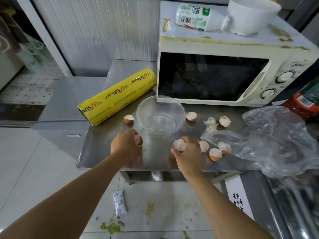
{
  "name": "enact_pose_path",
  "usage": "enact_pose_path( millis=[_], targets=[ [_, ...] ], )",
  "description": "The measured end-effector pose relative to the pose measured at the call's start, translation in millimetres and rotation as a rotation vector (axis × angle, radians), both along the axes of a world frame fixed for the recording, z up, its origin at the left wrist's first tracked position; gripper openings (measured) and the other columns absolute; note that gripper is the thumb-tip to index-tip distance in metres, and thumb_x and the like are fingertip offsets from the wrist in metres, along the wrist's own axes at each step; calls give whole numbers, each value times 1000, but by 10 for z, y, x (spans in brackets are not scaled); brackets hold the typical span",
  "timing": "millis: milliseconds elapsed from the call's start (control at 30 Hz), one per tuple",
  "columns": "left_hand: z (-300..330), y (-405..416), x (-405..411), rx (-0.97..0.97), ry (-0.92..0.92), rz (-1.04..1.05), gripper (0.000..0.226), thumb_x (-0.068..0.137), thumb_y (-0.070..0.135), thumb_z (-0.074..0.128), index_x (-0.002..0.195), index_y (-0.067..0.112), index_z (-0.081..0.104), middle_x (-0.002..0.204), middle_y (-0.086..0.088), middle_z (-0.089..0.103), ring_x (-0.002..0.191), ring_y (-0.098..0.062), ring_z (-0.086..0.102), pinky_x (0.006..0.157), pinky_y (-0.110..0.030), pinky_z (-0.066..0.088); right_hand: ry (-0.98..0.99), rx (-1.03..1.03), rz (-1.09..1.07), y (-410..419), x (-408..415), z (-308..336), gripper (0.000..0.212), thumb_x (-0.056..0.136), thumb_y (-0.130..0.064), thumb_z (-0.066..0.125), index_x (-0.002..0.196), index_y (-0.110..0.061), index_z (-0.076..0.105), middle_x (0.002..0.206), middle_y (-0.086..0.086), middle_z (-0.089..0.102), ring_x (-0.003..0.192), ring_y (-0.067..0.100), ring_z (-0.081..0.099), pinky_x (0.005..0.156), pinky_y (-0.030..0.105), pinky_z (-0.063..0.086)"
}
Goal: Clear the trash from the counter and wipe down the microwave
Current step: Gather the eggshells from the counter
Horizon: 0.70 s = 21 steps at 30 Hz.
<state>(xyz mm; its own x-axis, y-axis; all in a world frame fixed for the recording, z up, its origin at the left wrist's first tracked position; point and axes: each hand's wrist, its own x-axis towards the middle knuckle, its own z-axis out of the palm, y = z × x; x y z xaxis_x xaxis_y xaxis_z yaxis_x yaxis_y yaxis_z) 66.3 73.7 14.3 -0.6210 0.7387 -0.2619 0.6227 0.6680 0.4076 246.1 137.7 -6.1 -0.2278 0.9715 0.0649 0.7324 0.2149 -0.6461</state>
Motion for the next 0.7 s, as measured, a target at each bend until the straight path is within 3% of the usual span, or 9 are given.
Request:
enact_pose_path(
  millis=[233,467,700],
  targets=[
    [53,-35,8,26,51,72,24,77,21,69,100,21,64,88,3,56,79,-16,50,63,-27,37,-17,-6,105,8,80,-159,29,75,-14,76,102,-10,65,98,7,67,92,23,62,78,35,53],
    [238,13,-106,104,55,178,23,76,21,72,97,17,64,85,0,61,72,-14,52,52,-21,34,31,-10,81,137,118,48,28,78,-17,73,103,-9,65,96,8,67,90,23,60,73,25,41],
    [352,230,-404,161,67,134,28,74,22,74,100,17,64,95,-2,66,81,-19,54,63,-28,41,16,-20,35,271,71,217,22,78,-23,69,99,-16,65,91,4,68,83,22,62,70,27,44]
  ],
)
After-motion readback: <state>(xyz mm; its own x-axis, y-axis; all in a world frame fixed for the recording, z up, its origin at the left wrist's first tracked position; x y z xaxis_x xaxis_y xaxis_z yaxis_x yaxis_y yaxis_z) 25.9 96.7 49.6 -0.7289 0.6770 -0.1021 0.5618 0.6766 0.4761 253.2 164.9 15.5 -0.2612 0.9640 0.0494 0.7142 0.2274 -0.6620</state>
